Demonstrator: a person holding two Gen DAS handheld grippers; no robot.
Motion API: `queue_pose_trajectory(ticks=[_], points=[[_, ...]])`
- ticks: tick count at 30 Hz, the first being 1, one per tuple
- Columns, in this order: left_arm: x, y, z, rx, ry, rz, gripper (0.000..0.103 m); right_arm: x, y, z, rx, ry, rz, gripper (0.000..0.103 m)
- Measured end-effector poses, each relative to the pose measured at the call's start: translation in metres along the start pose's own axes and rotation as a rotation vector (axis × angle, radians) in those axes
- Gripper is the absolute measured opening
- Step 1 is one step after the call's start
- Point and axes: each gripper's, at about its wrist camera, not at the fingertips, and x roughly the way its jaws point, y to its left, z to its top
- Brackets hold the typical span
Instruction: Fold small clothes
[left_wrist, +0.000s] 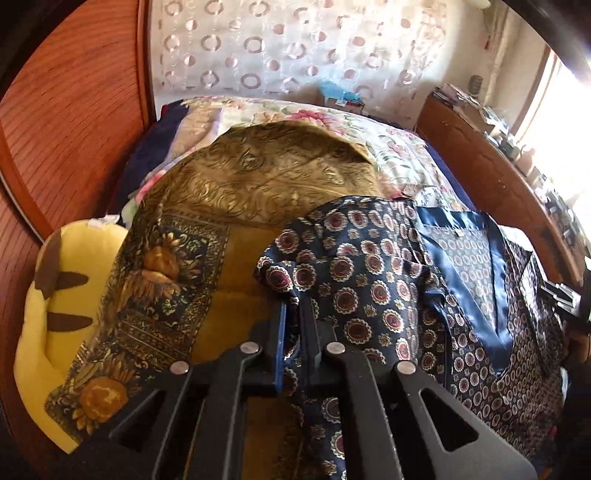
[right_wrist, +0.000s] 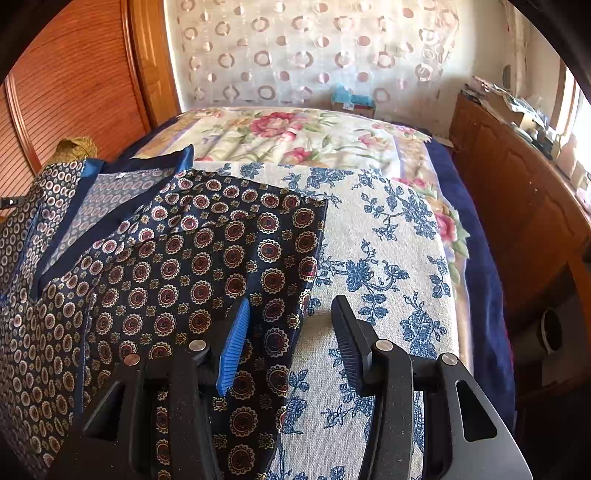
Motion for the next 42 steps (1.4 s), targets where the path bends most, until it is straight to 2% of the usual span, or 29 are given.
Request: queue_pose_trajectory(ticks=[4,7,12,13,15,17,18,21,26,29,33,42], points=[[-0.015,-0.015,-0.001,0.068,-0.040,0.016,0.000,0.000,0.000,0.000,-0.001,0.000,-0.001,0.046],[-0.032,-0.026,-0.002,0.101,-0.099,0.029,0.000,0.000,0.000,0.000,0.001,-0.003,0.000,0.046],[-0.041,-0.041,-0.001,0.144,-0.134,0.010,0.000,0.004,0.000,0.010,-0.020,0.030,-0.005,0.046],[-0.044,-0.045,-0.001,0.148,-0.140,-0.001,0.000,0.006,-0.002,0.013,-0.011,0.038,-0.002,0.041],[-0.046,-0.050,-0.004,0.157,-0.147,-0.011,0.000,0.012,-0.006,0.022,0.007,0.052,0.009,0.037],[-0.049,-0.056,-0.008,0.164,-0.153,-0.021,0.000,0.017,-0.006,0.029,0.005,0.053,-0.008,0.026],[-0.050,-0.059,-0.011,0.173,-0.153,-0.027,0.000,0.016,-0.007,0.031,0.030,0.047,-0.026,0.005],[-0.063,-0.073,-0.025,0.201,-0.161,-0.048,0.000,-0.003,0.007,0.032,0.022,-0.037,-0.015,0.000],[-0.097,-0.085,-0.055,0.233,-0.201,-0.078,0.000,-0.048,0.037,0.024,0.001,-0.148,0.028,0.000],[-0.116,-0.085,-0.077,0.224,-0.222,-0.097,0.000,-0.085,0.052,0.012,0.005,-0.216,0.070,0.000],[-0.137,-0.074,-0.108,0.194,-0.244,-0.099,0.000,-0.133,0.063,-0.017,0.059,-0.303,0.078,0.000],[-0.190,-0.022,-0.183,0.098,-0.271,-0.041,0.000,-0.200,0.059,-0.099,0.102,-0.285,0.066,0.000]])
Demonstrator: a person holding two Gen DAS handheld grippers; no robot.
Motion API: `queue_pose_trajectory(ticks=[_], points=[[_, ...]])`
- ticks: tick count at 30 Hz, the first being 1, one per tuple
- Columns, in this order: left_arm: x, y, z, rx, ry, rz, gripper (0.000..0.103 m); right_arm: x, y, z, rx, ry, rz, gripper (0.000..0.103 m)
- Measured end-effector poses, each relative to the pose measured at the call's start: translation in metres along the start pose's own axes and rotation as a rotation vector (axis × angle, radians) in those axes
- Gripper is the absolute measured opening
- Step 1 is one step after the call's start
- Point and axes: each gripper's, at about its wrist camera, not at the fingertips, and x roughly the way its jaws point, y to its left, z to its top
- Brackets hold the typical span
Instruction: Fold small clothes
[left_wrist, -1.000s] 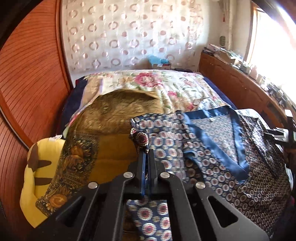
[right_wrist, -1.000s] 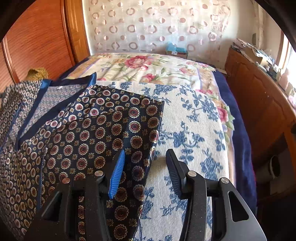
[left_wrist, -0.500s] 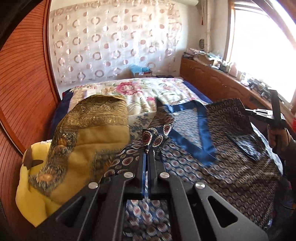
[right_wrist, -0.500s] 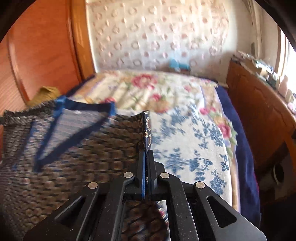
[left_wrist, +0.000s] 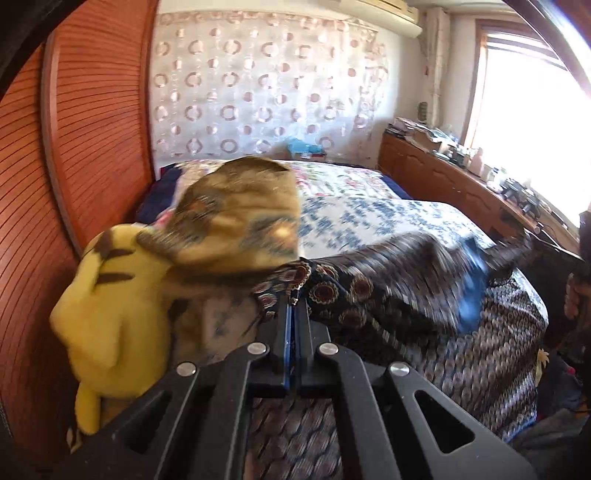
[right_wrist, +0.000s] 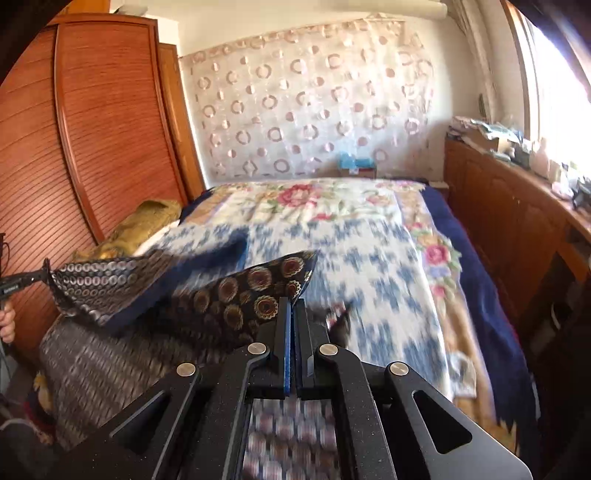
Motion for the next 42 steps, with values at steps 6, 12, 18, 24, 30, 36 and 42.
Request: queue_pose_trajectory(ticks=[6,12,18,24,30,36,42], points=[[-0.025,0.017,-0.037,-0.054,0.013,0.039,0.000,-0.043,-0.005,-0.037,0.032,0.054,-0.016,0.000],[-0.022,0.022,-0.059,-0.041,0.079,0.052,0.000,-0.046,-0.010,-0.081,0.057,0.177,-0.017,0.000],[-0.021,0.020,-0.056,-0.030,0.090,0.047,0.000,-0.032,-0.011,-0.089,0.024,0.229,-0.047,0.000],[-0.033,0.018,-0.045,-0.007,0.075,0.055,0.028,-0.056,-0.006,-0.068,-0.057,0.168,-0.068,0.004],[-0.037,0.020,-0.032,0.003,0.038,0.057,0.043,-0.069,-0.017,-0.047,-0.053,0.100,-0.117,0.033],[0.002,0.015,-0.018,0.015,0.069,0.023,0.046,-0.035,-0.021,-0.037,-0.031,0.112,-0.097,0.049],[0.052,0.009,-0.008,0.017,0.141,0.004,0.046,0.005,-0.018,-0.032,-0.046,0.160,-0.061,0.055]])
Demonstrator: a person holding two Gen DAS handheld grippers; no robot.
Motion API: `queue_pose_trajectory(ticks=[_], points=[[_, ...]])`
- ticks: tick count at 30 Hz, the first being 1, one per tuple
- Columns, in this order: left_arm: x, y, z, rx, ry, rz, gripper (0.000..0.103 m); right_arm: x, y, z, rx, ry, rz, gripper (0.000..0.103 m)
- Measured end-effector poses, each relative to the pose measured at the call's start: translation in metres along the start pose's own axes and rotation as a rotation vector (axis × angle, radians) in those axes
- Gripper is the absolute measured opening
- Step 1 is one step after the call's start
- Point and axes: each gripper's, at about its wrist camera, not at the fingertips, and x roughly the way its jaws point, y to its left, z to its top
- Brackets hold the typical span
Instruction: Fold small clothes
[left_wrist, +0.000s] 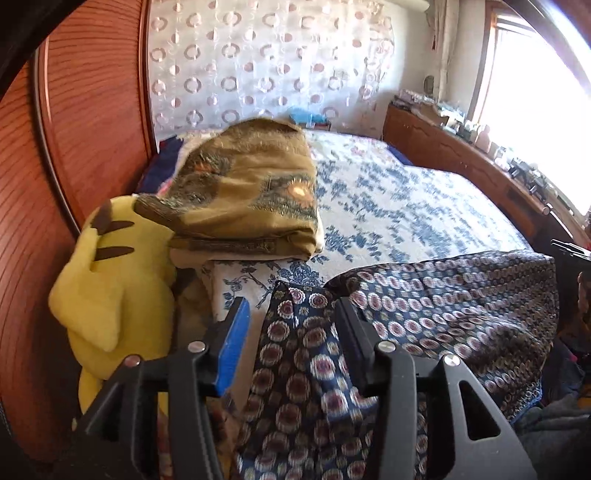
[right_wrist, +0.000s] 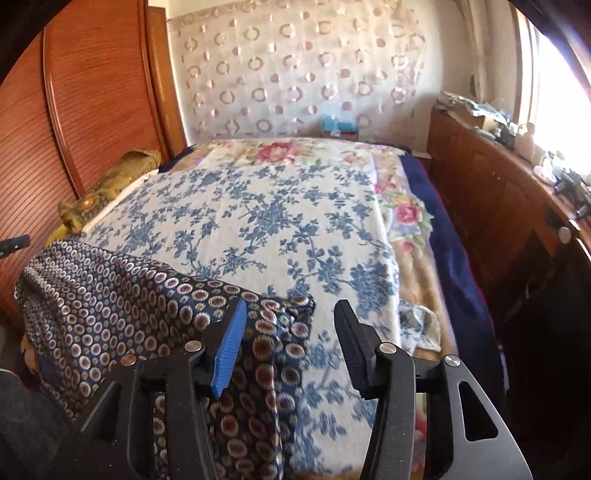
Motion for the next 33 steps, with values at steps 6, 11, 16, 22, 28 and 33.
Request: queue_pose_trajectory(ticks=[6,11,16,22,28,33], points=[[0.029,0.001,0.001,-0.007,0.086,0.023,0.046,0.034,0.001,-0.002,0.005,0.077,0.015,0.059],[0.042,0.005,-0.009,-0.025,0.130,0.034,0.046,0.058,-0.004,-0.011,0.026,0.151,0.014,0.060],[0.055,0.002,-0.015,-0.015,0.182,0.018,0.046,0.067,0.005,-0.018,-0.007,0.163,0.041,0.061],[0.058,-0.002,-0.013,-0.010,0.176,0.025,0.046,0.069,0.010,-0.016,-0.028,0.173,0.046,0.060],[0.053,-0.012,-0.013,0.019,0.132,-0.015,0.040,0.068,0.022,-0.020,-0.071,0.168,0.044,0.037],[0.049,-0.015,-0.011,0.007,0.100,-0.049,0.004,0.064,0.029,-0.022,-0.088,0.158,0.068,0.008]])
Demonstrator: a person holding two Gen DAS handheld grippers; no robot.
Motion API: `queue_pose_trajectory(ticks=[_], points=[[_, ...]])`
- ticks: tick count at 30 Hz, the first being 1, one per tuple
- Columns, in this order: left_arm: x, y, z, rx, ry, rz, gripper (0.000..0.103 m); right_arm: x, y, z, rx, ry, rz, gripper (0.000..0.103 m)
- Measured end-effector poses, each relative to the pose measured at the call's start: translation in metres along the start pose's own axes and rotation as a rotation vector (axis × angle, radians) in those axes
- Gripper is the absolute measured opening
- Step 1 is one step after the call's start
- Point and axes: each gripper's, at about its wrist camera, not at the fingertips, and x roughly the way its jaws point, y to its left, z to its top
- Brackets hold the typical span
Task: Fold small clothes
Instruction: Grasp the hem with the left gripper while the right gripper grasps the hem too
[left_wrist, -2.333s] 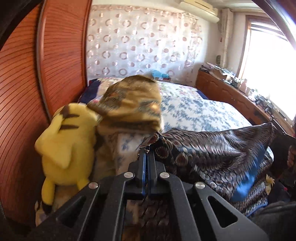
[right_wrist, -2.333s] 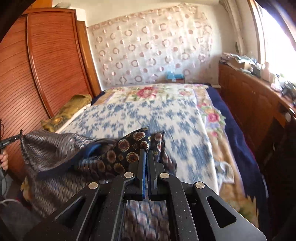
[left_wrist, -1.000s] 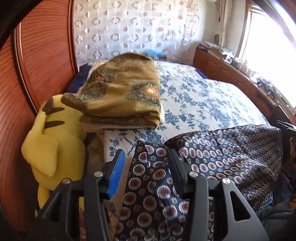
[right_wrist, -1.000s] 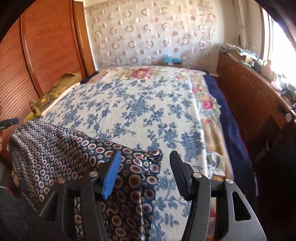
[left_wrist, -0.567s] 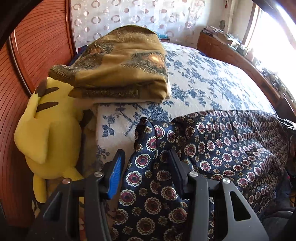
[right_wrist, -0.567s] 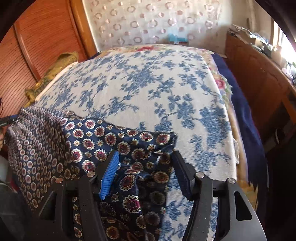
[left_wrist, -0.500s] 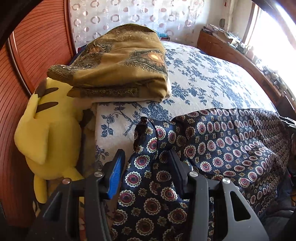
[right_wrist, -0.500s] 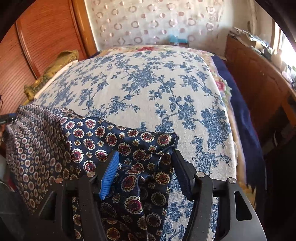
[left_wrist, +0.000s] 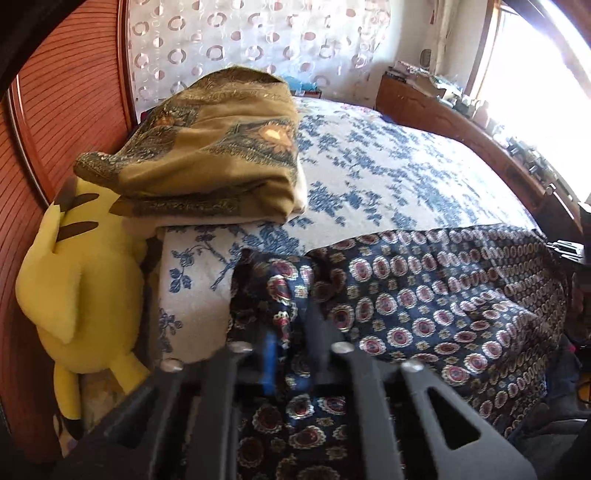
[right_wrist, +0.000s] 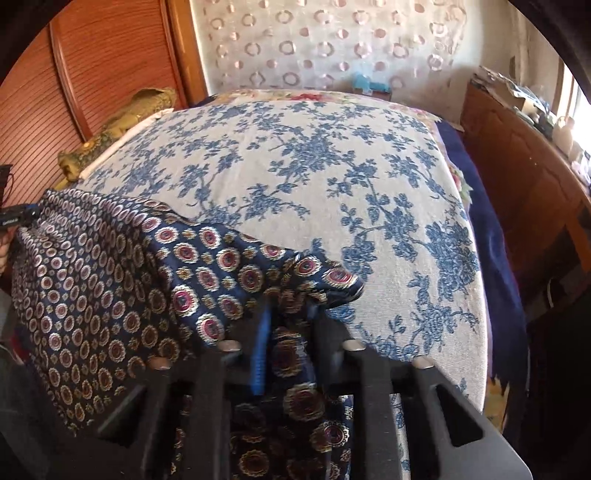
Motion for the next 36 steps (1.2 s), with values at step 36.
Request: queue_pose_trajectory(ticks=[36], points=[[-0.008,-0.011,0.226,0.021,-0.301,0.058,0.005,-0.053,-0.080,0.229,0.140,-0.306,-0.301,0.016]])
